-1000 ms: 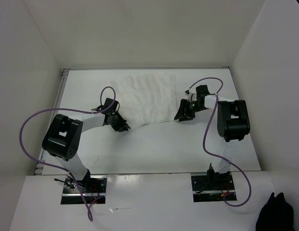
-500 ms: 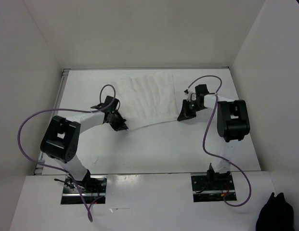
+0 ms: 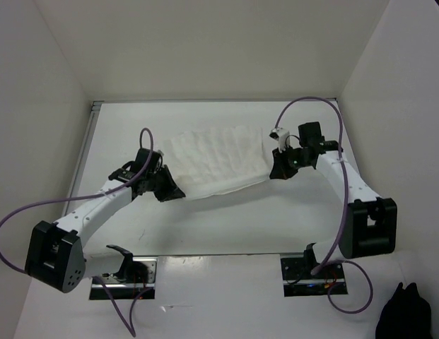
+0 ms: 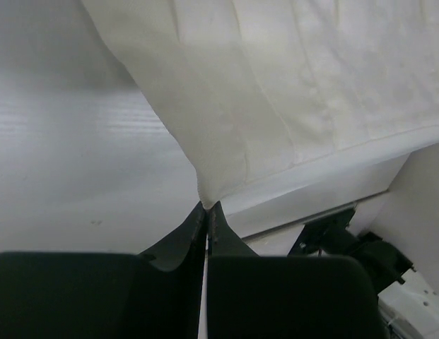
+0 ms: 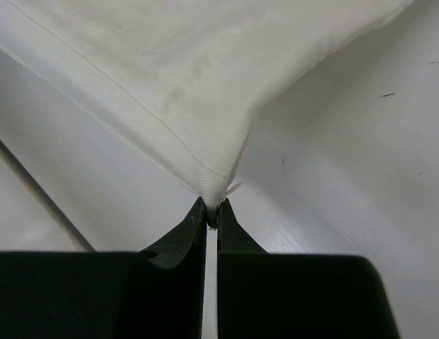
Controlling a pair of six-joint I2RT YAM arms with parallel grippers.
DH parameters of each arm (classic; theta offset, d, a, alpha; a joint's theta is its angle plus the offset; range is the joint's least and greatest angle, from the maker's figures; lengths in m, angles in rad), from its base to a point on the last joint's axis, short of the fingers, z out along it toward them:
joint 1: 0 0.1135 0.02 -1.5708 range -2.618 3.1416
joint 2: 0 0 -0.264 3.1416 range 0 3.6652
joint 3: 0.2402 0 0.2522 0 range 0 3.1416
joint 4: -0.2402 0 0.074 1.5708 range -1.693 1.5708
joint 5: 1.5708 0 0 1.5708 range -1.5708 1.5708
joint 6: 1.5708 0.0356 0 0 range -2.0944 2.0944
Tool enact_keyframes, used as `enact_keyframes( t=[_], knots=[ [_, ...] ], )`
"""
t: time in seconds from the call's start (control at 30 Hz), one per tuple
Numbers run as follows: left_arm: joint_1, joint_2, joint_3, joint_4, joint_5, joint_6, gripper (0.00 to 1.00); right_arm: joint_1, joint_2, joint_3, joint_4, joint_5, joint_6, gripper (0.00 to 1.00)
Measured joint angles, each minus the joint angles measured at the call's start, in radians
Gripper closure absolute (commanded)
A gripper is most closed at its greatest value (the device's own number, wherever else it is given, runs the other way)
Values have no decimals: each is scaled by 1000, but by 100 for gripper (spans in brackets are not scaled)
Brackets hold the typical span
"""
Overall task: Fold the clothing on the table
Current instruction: Flatten the skirt out
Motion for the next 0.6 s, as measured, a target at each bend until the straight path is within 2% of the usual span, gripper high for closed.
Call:
enact_keyframes(
  t=[0.13,0.27,0.47,0.6],
  knots=[
    [0,-27,-51,-22,71,34,100,7,-110,1,-109,-12,-58,100],
    [0,-71,-11,-43,100,81,100,7,-226,4,-201,8,-87,100],
    [2,-222,50,-54,149,96,100,6,-449,53,-229,53,-89,100],
    [11,-288,63,-11,197,91,100,11,-523,70,-220,80,-89,100]
  ],
)
